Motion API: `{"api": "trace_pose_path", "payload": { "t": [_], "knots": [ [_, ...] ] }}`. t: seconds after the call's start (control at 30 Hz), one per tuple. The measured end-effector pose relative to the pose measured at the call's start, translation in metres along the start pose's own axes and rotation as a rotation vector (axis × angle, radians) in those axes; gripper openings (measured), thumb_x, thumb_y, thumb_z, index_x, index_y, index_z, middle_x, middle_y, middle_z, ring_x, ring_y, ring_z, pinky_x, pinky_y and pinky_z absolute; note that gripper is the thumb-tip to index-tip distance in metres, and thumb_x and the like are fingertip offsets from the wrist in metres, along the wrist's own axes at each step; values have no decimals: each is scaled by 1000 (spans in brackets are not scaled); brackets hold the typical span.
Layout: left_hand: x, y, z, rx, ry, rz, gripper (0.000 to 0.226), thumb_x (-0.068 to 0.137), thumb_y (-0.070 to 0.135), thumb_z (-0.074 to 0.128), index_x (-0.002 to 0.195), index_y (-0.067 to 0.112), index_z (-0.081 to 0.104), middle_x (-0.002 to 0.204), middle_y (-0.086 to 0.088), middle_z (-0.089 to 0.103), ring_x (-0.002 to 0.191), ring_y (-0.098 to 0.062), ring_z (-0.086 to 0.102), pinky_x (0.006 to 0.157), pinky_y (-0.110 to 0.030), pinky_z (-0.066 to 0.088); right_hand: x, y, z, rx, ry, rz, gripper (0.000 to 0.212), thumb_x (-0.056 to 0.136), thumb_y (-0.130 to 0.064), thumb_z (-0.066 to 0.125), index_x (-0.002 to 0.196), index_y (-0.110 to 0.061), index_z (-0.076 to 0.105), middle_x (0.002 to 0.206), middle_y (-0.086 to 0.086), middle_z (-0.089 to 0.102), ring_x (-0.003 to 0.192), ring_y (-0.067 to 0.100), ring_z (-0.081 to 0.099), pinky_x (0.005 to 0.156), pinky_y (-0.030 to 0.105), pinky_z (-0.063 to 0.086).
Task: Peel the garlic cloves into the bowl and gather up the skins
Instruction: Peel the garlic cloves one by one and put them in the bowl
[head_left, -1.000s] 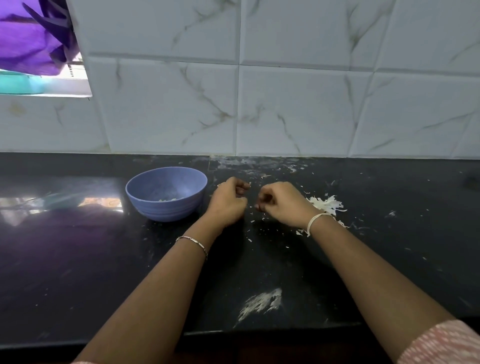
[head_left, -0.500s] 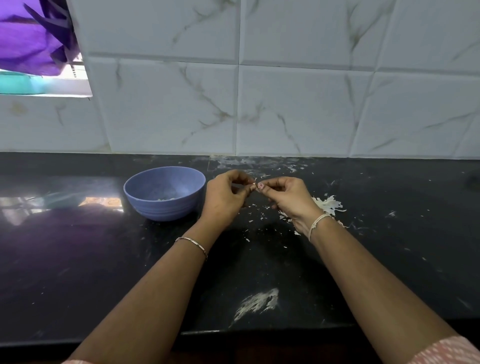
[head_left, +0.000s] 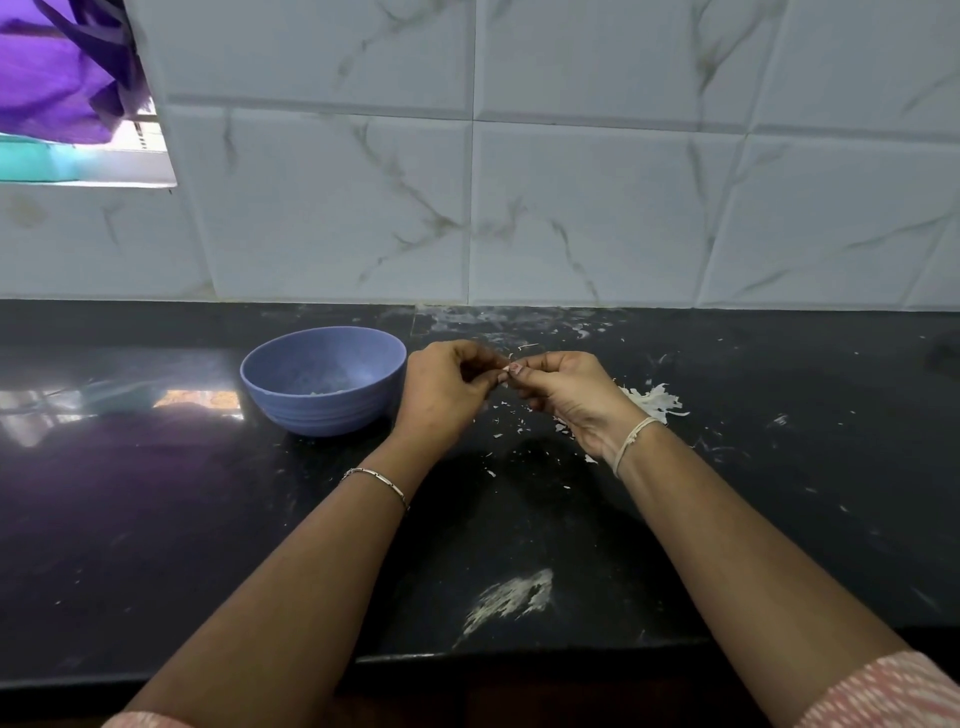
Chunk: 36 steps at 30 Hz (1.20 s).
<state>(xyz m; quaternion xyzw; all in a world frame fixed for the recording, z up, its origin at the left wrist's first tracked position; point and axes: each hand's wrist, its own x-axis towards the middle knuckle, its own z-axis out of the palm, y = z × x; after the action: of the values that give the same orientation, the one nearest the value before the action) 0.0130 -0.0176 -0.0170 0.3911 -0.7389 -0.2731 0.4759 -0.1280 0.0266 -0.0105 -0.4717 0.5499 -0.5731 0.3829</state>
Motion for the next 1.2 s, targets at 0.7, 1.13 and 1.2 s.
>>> {"api": "trace_pose_path", "payload": {
  "t": [0.7,1.13,1.2],
  "knots": [
    [3,-6,6,-107,-30,-84,9,85,9,73,91,16,76,77,-7,74,75,-26,72,78,-44,60,4,4,0,-260,55,-191,12,91,-8,66,81,-15,69,73,1,65,68,12,58,68,28,49],
    [0,4,16,-529,-25,-365,6,90,2,66,87,-1,70,71,-11,63,69,-20,62,71,-30,61,-6,0,11,-1338,253,-687,16,97,-20,47,105,-12,58,104,5,61,96,25,59,84,37,40],
    [0,7,14,-594,-41,-382,5,91,0,64,90,-3,68,78,-16,63,71,-19,61,67,-24,60,-5,0,11,-1232,272,-639,15,97,-21,47,101,-13,59,98,0,58,90,20,57,81,35,39]
  ]
}}
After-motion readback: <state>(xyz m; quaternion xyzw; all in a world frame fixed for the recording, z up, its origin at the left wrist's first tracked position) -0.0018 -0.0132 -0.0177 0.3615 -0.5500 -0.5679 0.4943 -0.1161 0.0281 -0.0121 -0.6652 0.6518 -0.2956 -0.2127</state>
